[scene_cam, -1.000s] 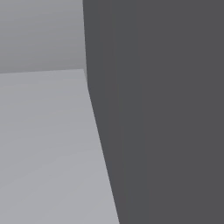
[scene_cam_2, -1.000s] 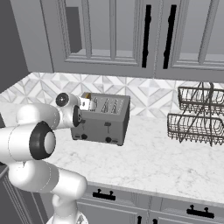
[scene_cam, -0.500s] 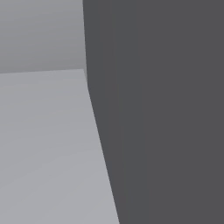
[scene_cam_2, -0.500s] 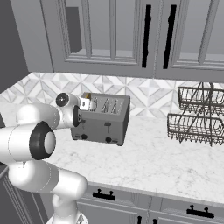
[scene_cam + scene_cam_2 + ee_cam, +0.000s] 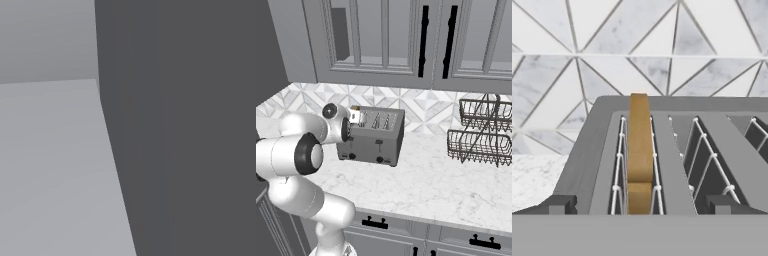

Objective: Start the toaster. Once the lever pops up, take the bread to the plate on the dining counter.

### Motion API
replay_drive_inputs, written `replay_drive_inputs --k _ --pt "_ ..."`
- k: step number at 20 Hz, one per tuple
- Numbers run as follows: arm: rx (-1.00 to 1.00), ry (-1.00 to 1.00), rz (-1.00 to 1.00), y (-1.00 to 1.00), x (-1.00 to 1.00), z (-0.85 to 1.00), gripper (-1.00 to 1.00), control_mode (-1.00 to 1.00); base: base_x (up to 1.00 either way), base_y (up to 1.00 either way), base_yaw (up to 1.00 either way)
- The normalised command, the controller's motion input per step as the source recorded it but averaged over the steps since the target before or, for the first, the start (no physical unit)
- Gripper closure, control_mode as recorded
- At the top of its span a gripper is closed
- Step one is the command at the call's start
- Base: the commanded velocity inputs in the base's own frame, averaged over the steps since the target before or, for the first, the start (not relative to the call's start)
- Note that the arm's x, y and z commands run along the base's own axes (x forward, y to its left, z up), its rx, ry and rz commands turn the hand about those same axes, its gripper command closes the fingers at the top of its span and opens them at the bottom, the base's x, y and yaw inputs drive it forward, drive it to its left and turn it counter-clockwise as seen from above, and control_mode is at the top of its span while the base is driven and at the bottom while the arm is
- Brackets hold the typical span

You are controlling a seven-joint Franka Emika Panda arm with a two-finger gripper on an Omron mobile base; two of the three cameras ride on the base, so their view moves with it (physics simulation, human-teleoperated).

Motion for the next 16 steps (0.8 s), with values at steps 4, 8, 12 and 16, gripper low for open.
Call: replay_drive_inputs --k 4,8,12,16 --pt "0.0 0.0 0.0 0.0 0.2 0.0 -1.0 -1.0 0.0 0.0 0.0" --pt "0.0 0.0 0.0 0.0 0.08 0.0 -1.0 -1.0 0.0 0.0 0.0" --pt "0.0 0.0 0.0 0.0 0.0 0.0 -1.0 -1.0 0.0 0.0 0.0" --pt "0.0 0.0 0.0 0.0 0.0 0.0 -1.0 -1.0 0.0 0.0 0.0"
